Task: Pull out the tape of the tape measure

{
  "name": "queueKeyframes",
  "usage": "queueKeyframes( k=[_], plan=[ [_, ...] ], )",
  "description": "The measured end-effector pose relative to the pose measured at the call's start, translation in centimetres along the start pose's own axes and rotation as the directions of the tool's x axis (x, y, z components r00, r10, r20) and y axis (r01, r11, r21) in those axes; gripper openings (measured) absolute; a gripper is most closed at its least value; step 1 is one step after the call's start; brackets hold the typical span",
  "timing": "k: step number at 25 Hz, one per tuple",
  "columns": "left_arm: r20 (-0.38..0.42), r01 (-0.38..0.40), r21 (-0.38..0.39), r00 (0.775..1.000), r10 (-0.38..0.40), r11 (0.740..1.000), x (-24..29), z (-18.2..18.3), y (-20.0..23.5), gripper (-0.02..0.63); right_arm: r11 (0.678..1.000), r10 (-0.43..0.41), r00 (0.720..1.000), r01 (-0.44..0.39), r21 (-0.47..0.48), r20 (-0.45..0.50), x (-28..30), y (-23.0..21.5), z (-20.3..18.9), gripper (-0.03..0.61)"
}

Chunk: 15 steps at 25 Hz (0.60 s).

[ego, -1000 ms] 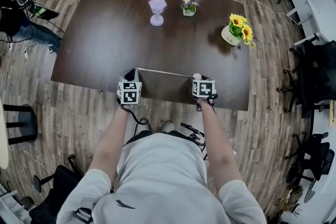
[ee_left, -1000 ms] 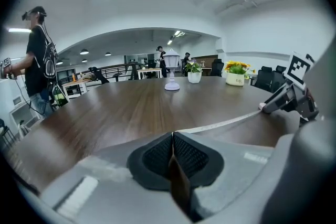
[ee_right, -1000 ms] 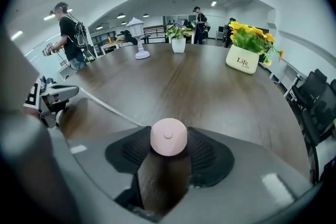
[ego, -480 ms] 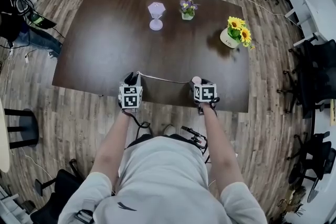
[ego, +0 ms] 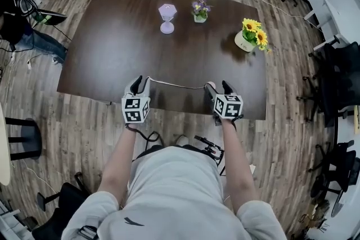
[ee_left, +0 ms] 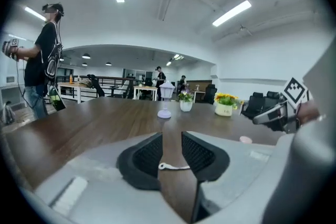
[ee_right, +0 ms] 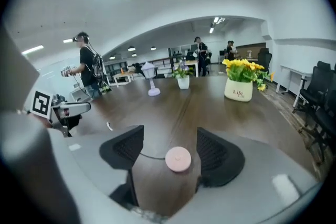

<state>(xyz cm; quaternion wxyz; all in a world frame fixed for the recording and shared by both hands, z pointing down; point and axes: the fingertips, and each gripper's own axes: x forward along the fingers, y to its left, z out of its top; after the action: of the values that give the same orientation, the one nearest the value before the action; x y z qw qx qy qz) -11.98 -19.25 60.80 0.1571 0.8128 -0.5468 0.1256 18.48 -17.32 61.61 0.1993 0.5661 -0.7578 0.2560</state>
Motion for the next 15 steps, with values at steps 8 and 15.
queueKeyframes(
  k=[8,15],
  plan=[
    [0.214,0.097,0.064,0.971,-0.109,0.993,-3.9,9.0,-3.6,0.115,0.996,0.083,0.934,-0.071,-0.048,0.346,-7.1,4.4,8.2,0.251],
    [0.304,0.110,0.080,0.944,-0.130,0.991,-7.0,12.0,-3.9,0.047,0.995,0.064,0.885,-0.020,-0.101,0.460,-12.4,5.7,10.1,0.002]
  ],
)
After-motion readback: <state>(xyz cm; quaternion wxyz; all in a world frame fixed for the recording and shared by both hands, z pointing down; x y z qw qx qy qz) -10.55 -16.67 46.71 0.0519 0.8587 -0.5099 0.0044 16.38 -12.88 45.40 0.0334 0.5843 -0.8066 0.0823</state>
